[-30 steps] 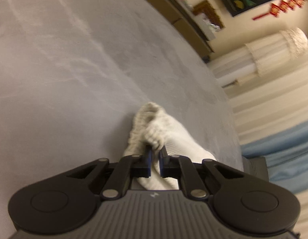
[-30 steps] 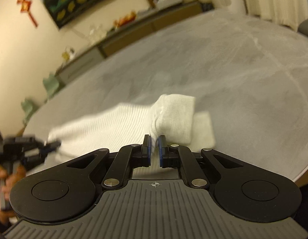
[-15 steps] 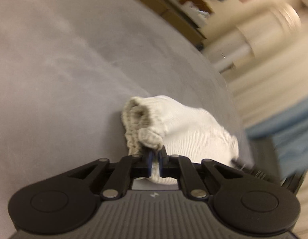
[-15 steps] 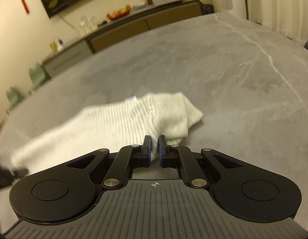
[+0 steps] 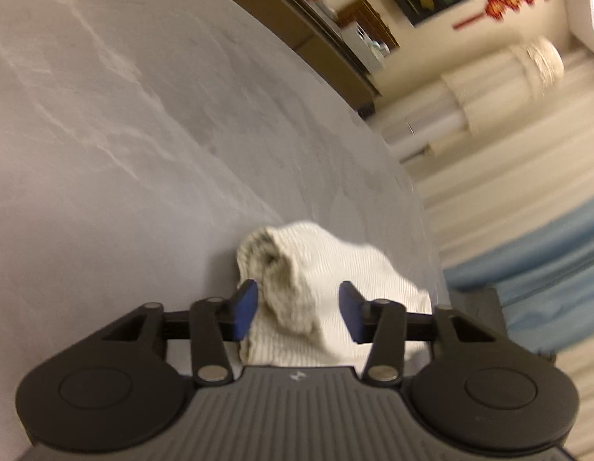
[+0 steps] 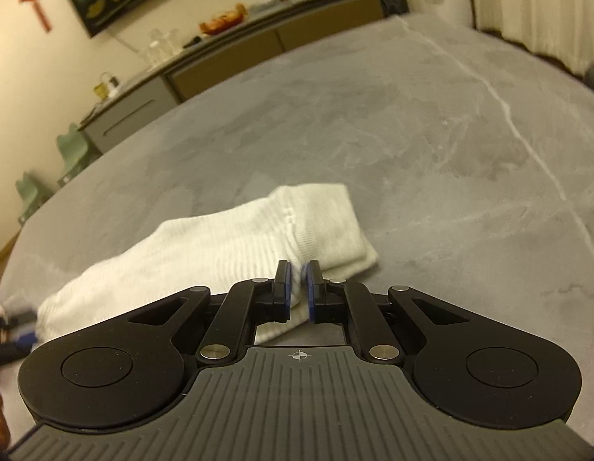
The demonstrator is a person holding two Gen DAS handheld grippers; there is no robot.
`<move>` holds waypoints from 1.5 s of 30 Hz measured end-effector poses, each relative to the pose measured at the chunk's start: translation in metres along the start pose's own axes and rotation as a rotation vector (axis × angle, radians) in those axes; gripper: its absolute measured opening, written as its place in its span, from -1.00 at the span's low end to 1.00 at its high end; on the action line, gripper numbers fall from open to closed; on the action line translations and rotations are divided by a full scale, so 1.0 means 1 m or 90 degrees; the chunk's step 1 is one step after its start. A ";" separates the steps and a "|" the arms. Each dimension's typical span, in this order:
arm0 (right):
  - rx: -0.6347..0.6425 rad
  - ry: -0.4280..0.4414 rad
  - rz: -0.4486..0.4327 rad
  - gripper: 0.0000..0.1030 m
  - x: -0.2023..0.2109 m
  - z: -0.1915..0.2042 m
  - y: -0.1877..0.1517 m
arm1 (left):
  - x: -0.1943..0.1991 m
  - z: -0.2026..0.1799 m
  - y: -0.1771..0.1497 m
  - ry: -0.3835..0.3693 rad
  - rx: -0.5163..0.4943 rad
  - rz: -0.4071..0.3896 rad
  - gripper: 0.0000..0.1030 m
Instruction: Fold clothes
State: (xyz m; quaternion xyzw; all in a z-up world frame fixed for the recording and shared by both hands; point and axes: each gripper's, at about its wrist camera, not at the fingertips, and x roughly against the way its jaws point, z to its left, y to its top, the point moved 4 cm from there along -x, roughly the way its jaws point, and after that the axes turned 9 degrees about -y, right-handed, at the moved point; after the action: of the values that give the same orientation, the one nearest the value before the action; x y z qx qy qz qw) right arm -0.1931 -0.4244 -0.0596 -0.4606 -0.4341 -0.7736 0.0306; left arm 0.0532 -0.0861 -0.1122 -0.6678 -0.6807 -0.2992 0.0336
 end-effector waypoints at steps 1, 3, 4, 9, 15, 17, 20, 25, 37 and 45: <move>0.009 -0.006 0.002 -0.87 -0.001 0.001 -0.003 | -0.004 -0.002 0.001 0.001 -0.002 0.005 -0.07; 0.026 -0.018 0.005 -0.87 -0.002 0.004 -0.009 | -0.014 -0.007 0.001 0.013 -0.021 0.015 -0.07; 0.034 -0.024 0.006 -0.87 -0.003 0.006 -0.012 | -0.015 -0.009 0.000 0.018 -0.028 0.015 -0.15; 0.051 -0.077 -0.007 -0.89 0.002 0.004 -0.017 | -0.013 -0.012 0.000 0.009 -0.019 0.016 -0.57; 0.118 -0.213 -0.127 0.26 0.034 0.018 -0.017 | -0.011 -0.015 0.000 -0.001 -0.008 0.017 -0.36; 0.181 -0.217 -0.168 0.27 0.043 0.047 -0.025 | -0.011 -0.017 -0.001 -0.005 -0.004 0.018 -0.08; 0.263 -0.151 -0.162 0.28 0.036 0.095 -0.044 | -0.012 -0.018 0.000 -0.011 0.003 0.020 -0.05; 0.399 -0.038 -0.151 0.05 0.025 0.175 -0.077 | -0.024 -0.017 0.000 -0.013 0.003 0.037 -0.05; 0.557 0.106 -0.123 -0.98 0.031 0.241 -0.143 | -0.030 -0.020 -0.001 0.019 -0.023 0.034 -0.06; 0.432 0.134 -0.146 -0.01 0.055 0.209 -0.110 | -0.017 -0.005 0.012 0.106 -0.017 -0.034 -0.39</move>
State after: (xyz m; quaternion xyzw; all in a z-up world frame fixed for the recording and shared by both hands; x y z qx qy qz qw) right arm -0.1303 -0.1903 -0.0478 -0.2906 -0.7090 -0.6273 0.1391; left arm 0.0646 -0.1043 -0.1111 -0.6228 -0.6889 -0.3636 0.0732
